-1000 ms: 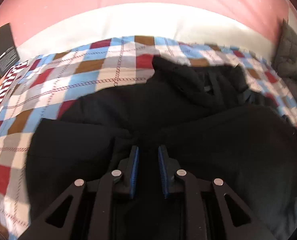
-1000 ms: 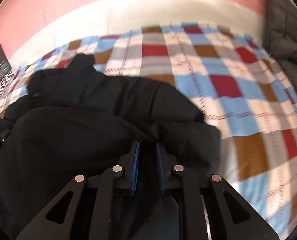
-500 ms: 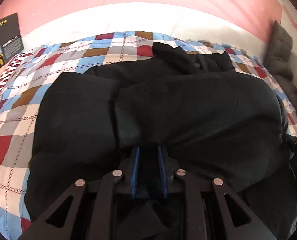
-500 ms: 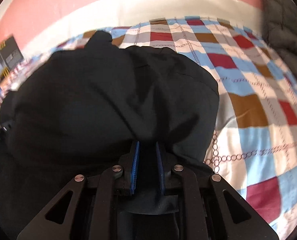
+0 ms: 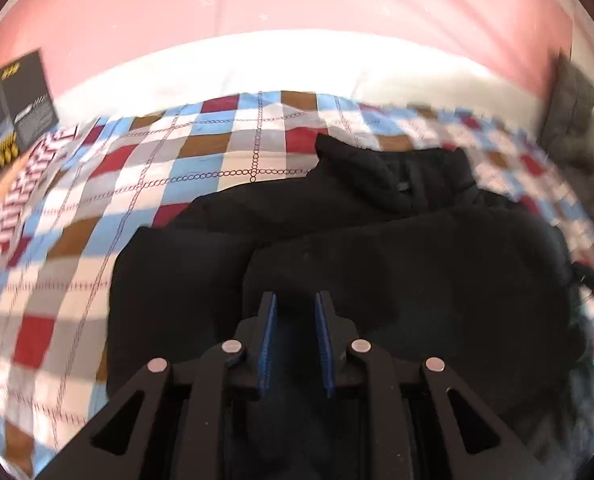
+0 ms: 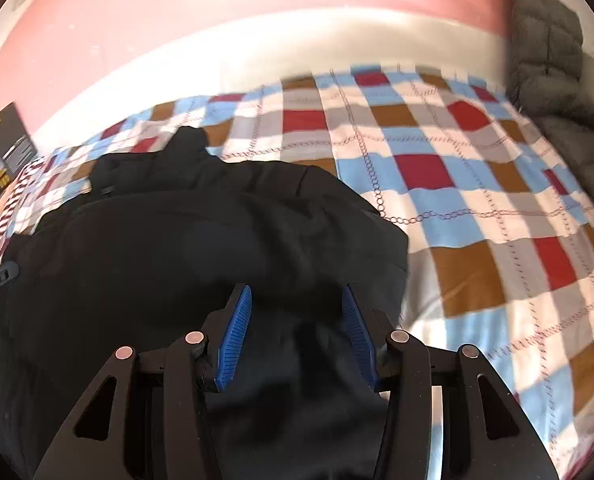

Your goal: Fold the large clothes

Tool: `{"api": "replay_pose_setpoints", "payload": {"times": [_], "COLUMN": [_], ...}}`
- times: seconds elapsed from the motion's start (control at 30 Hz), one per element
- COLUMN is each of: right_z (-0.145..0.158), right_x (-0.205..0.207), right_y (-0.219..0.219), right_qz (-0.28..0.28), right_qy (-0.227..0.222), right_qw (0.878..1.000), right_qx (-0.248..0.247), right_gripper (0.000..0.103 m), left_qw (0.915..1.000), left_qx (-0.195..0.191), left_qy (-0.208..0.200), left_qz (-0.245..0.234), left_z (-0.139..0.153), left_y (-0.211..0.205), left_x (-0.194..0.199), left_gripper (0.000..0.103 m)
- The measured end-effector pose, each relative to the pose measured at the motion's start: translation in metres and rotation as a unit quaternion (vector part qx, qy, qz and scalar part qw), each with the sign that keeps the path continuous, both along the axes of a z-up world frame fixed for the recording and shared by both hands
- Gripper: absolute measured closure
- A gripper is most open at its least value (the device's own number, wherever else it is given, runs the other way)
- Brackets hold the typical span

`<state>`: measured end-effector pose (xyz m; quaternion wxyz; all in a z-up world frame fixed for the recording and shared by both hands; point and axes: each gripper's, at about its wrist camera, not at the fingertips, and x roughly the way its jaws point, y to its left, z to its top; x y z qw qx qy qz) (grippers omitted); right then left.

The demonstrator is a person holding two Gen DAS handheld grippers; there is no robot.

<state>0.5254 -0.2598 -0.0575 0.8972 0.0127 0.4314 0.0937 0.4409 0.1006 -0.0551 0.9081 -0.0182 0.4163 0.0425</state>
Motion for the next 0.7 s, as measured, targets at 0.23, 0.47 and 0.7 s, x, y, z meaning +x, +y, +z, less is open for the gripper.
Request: {"api": "replay_pose_setpoints", "payload": {"times": [0.23, 0.47, 0.7], "right_z": [-0.03, 0.009, -0.03], "right_x": [0.014, -0.04, -0.059], "right_y": [0.003, -0.004, -0.013], "right_qz": [0.01, 0.023, 0.032], "right_qy": [0.02, -0.008, 0.033], "right_qw": [0.999, 1.0, 0.999], "right_qx": [-0.03, -0.007, -0.012], "right_gripper": [0.055, 0.055, 0.055], "left_qw": [0.9997, 0.9992, 0.9981], "left_qx": [0.007, -0.035, -0.05], "left_qy": [0.015, -0.01, 0.021], "left_qz": [0.016, 0.019, 0.029], "left_z": [-0.038, 0.0, -0.033], "left_y": [0.007, 0.018, 0.032], "left_x": [0.013, -0.043, -0.056], "left_gripper": [0.079, 0.08, 0.079]}}
